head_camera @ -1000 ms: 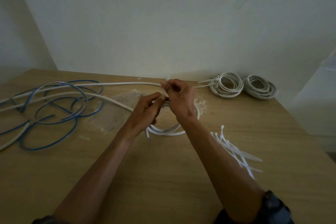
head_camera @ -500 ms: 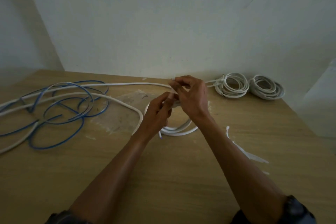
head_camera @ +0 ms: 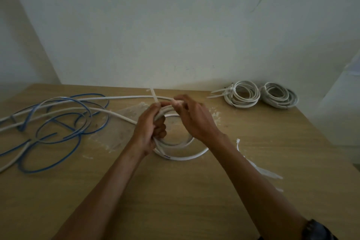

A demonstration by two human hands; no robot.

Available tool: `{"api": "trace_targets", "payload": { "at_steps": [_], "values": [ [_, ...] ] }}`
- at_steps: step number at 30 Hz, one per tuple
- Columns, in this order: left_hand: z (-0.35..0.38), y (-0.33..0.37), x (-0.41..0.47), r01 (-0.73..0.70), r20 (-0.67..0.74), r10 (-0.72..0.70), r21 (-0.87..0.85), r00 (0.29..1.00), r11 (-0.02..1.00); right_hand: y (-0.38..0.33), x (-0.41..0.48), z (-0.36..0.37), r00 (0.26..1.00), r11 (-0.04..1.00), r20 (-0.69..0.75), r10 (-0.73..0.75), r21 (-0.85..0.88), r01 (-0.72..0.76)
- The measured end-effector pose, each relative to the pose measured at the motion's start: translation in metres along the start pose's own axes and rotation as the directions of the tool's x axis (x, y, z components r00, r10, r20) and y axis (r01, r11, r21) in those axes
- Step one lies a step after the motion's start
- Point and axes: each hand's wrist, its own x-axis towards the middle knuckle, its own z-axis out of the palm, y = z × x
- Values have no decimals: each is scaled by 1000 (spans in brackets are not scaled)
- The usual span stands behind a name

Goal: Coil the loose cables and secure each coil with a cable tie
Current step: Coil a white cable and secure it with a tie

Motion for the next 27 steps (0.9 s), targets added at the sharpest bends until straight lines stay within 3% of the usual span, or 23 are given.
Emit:
{"api": "trace_targets", "payload": {
  "at_steps": [3, 6, 8, 14, 17, 21, 24, 27],
  "values": [
    [-5, 2, 3, -17, -52, 15, -35, 999, 999, 4, -24, 8, 998, 995, 15, 61, 73, -62],
    [-1, -5, 1, -5, -63, 4, -14, 998, 1000, 14, -28, 17, 988, 989, -152, -15, -146, -7],
    [1, -7, 1, -5, -54, 5, -13, 999, 1000, 24, -28, 19, 981, 981, -191, -33, -195, -5],
    [25, -17, 10, -126, -142, 164, 241, 976, 962, 25, -35, 19, 945, 989, -296, 137, -18, -148],
    [54, -26, 22, -133, -66, 160, 309, 985, 942, 35, -30, -2, 864, 953, -403, 301, 119, -277],
    [88, -34, 40, -12, -50, 22, 202, 999, 979, 53, -33, -22, 793, 908, -442, 419, 217, -359],
    [92, -36, 46, 145, 105, -152, 74, 983, 987, 74, -37, -36, 824, 913, -396, 405, 229, -339],
    [94, -42, 47, 82, 146, -90, 60, 985, 995, 87, -41, -45, 866, 920, -322, 382, 226, -321]
  ]
}}
